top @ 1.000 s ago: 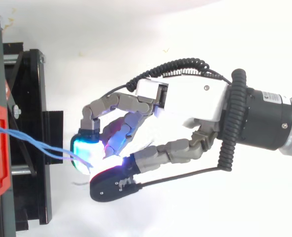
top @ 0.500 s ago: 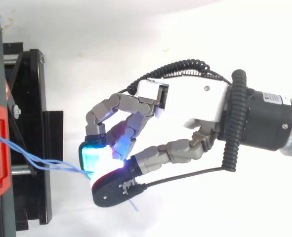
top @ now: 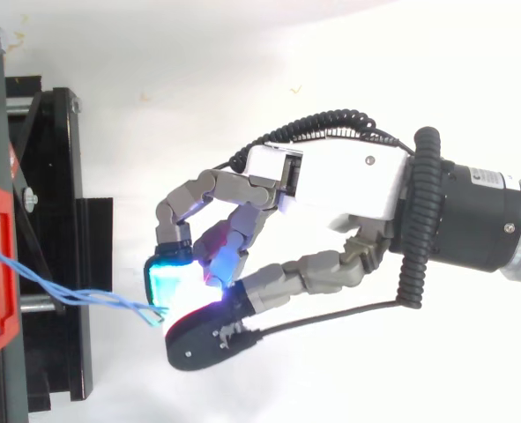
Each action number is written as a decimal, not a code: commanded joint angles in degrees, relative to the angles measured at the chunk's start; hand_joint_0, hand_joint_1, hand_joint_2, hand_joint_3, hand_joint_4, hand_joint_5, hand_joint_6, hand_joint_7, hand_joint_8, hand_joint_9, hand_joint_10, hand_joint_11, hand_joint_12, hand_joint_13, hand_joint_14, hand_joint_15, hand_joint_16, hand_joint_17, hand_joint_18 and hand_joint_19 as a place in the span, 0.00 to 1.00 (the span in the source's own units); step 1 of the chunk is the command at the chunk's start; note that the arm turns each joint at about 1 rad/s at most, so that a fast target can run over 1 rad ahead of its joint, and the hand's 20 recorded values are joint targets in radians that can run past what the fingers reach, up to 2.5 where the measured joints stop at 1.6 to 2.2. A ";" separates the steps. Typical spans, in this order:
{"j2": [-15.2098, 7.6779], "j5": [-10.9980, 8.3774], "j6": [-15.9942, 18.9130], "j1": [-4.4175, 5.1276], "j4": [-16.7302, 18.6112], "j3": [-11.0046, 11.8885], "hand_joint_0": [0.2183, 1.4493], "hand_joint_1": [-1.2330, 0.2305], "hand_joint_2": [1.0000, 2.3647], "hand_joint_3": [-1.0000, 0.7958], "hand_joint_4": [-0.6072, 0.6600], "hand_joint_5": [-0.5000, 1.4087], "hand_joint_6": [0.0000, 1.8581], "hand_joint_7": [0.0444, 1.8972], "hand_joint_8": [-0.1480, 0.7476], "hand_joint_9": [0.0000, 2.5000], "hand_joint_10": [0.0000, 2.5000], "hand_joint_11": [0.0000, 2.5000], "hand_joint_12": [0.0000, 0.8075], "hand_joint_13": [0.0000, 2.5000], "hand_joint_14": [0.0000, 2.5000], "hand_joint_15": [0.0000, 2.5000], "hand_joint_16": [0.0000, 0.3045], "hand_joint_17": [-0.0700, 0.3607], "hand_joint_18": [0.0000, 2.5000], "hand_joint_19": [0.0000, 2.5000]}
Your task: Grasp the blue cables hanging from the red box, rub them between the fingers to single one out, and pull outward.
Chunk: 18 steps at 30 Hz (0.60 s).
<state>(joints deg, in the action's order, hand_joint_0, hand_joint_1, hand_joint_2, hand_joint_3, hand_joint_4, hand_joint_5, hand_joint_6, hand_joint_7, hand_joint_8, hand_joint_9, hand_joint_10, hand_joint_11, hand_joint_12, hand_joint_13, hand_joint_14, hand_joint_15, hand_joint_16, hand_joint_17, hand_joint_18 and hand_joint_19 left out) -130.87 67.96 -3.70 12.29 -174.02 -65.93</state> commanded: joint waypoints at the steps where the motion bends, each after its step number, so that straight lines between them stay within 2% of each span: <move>1: 0.00 -0.02 0.00 0.01 0.00 0.01 0.30 0.50 0.00 0.29 0.49 0.23 0.45 0.56 0.34 0.53 0.01 0.29 0.26 0.35 0.01 0.19 0.12 0.35 0.33 0.25; 3: 0.00 -0.10 0.00 0.01 0.00 0.01 0.29 0.55 0.00 0.28 0.49 0.23 0.44 0.56 0.34 0.53 0.01 0.30 0.27 0.35 0.01 0.19 0.12 0.35 0.33 0.25; 6: 0.00 -0.19 0.00 0.01 0.00 0.01 0.25 0.54 0.00 0.28 0.51 0.23 0.43 0.56 0.38 0.53 0.01 0.30 0.29 0.35 0.01 0.20 0.13 0.37 0.33 0.25; 9: 0.00 -0.19 0.00 0.10 0.00 0.01 0.20 0.40 0.00 0.28 0.54 0.23 0.44 0.55 0.40 0.52 0.01 0.30 0.32 0.35 0.01 0.19 0.14 0.39 0.35 0.24; 12: 0.00 -0.19 0.00 0.10 0.00 0.01 0.21 0.30 0.00 0.28 0.55 0.22 0.46 0.55 0.39 0.51 0.01 0.33 0.31 0.35 0.01 0.20 0.14 0.38 0.34 0.24; 13: 0.00 -0.19 0.00 0.10 0.00 0.01 0.23 0.27 0.00 0.28 0.54 0.21 0.47 0.54 0.39 0.50 0.01 0.34 0.31 0.34 0.01 0.20 0.14 0.38 0.34 0.24; 14: 0.00 -0.19 0.00 0.10 0.00 0.01 0.29 0.23 0.00 0.28 0.54 0.21 0.47 0.56 0.37 0.49 0.01 0.35 0.29 0.33 0.01 0.21 0.12 0.36 0.32 0.24; 16: 0.00 -0.19 0.00 0.10 0.00 0.09 0.35 0.20 0.00 0.28 0.52 0.20 0.48 0.58 0.37 0.48 0.01 0.36 0.28 0.33 0.01 0.21 0.12 0.35 0.32 0.24; 18: 0.00 -0.19 0.00 0.10 0.00 0.09 0.40 0.21 0.00 0.28 0.44 0.20 0.49 0.59 0.37 0.48 0.01 0.36 0.27 0.33 0.01 0.20 0.12 0.35 0.32 0.23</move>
<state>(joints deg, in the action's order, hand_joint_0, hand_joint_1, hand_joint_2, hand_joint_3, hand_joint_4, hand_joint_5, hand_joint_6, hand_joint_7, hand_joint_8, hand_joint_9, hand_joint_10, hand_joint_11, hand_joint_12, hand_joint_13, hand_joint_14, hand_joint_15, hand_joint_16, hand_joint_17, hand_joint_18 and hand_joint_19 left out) -130.87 67.77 -3.69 12.39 -174.02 -65.88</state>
